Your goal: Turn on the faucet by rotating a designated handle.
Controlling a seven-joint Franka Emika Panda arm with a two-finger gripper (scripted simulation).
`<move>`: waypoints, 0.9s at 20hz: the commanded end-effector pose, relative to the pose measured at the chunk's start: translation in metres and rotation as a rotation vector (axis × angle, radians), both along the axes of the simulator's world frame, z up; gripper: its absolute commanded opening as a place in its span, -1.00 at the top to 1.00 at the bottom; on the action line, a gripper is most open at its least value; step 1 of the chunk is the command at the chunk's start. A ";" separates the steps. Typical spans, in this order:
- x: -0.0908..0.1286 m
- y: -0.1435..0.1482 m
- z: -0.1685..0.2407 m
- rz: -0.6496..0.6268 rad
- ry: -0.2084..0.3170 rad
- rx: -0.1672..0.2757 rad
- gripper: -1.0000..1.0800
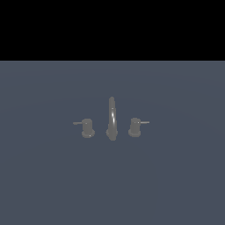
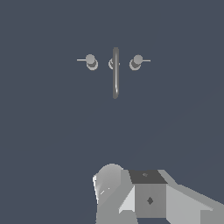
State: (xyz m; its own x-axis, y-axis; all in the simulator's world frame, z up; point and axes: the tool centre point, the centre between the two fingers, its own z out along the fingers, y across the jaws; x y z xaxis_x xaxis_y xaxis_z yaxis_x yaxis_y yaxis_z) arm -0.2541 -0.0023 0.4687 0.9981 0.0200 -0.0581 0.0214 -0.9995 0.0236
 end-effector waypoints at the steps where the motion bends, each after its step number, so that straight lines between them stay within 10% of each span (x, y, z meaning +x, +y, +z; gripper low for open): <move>1: 0.000 0.000 0.000 0.000 0.000 0.000 1.00; 18: 0.035 0.012 -0.050 -0.189 -0.007 -0.002 1.00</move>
State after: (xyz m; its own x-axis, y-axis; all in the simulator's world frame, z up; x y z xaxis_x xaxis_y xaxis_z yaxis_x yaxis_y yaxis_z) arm -0.2249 0.0083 0.4267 0.9891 -0.1377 -0.0516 -0.1366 -0.9903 0.0249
